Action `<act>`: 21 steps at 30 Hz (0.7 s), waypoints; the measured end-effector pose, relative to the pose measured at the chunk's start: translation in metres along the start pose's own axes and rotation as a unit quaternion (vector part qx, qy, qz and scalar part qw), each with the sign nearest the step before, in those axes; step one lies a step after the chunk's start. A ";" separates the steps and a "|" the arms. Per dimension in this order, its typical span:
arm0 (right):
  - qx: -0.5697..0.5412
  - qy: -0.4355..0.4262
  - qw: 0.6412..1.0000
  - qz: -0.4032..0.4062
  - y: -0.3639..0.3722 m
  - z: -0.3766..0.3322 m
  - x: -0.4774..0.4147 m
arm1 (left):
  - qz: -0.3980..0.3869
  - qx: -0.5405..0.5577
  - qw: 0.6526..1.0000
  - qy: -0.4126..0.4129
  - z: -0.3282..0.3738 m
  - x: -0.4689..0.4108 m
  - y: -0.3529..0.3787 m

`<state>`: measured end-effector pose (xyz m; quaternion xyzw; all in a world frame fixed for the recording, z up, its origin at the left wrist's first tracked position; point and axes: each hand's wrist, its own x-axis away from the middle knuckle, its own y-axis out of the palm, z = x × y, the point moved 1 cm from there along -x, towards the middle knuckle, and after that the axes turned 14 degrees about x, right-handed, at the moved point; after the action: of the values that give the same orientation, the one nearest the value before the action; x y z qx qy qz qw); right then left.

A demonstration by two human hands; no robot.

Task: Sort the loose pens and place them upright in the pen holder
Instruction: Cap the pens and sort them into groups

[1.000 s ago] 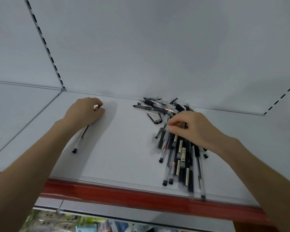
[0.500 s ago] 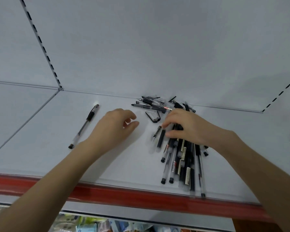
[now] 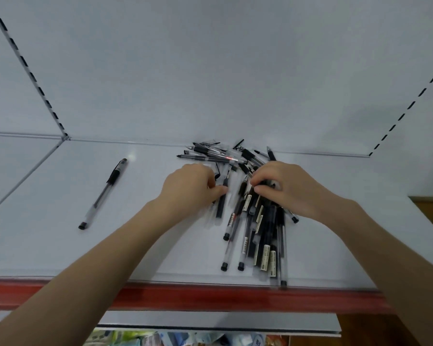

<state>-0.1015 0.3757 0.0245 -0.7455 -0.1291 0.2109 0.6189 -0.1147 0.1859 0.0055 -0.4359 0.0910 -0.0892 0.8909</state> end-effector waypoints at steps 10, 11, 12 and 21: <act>-0.023 0.041 0.999 0.021 0.004 0.008 0.010 | -0.107 -0.042 0.992 -0.048 0.011 -0.015 -0.004; -0.025 0.040 0.999 0.020 0.004 0.008 0.010 | -0.112 -0.039 0.992 -0.043 0.012 -0.013 -0.004; -0.027 0.039 0.999 0.020 0.004 0.007 0.009 | -0.114 -0.039 0.992 -0.037 0.012 -0.012 -0.004; -0.044 0.030 0.998 0.027 0.008 0.006 0.005 | -0.072 0.044 0.994 -0.075 0.007 -0.002 -0.007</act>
<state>-0.1004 0.3813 0.0152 -0.7811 -0.0993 0.1995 0.5833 -0.1157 0.1878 0.0153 -0.4070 -0.0118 -0.1242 0.9049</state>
